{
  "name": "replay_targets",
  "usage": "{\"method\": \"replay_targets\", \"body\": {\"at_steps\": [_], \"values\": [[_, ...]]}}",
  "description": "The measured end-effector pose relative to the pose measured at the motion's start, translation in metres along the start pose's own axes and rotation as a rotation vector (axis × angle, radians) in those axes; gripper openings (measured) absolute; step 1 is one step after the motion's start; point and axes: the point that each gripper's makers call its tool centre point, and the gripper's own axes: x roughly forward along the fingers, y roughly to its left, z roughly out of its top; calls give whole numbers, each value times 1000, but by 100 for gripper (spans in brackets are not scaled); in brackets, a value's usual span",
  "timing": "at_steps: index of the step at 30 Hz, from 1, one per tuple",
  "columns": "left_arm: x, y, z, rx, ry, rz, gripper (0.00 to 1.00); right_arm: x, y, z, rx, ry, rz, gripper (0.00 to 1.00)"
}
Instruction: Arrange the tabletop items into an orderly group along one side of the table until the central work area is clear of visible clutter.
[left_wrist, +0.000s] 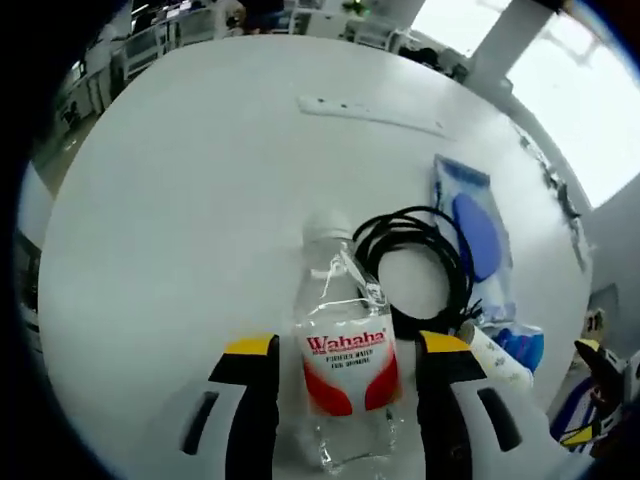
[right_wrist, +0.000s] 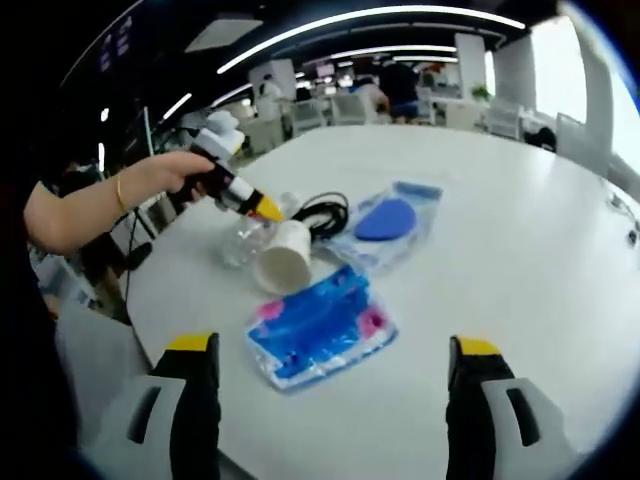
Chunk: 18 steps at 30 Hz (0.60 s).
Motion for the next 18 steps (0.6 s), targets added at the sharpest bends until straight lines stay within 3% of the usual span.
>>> {"method": "replay_targets", "body": {"at_steps": [18], "values": [[7, 2, 4, 1, -3, -10, 41, 2, 2, -5, -13, 20, -2, 92]]}}
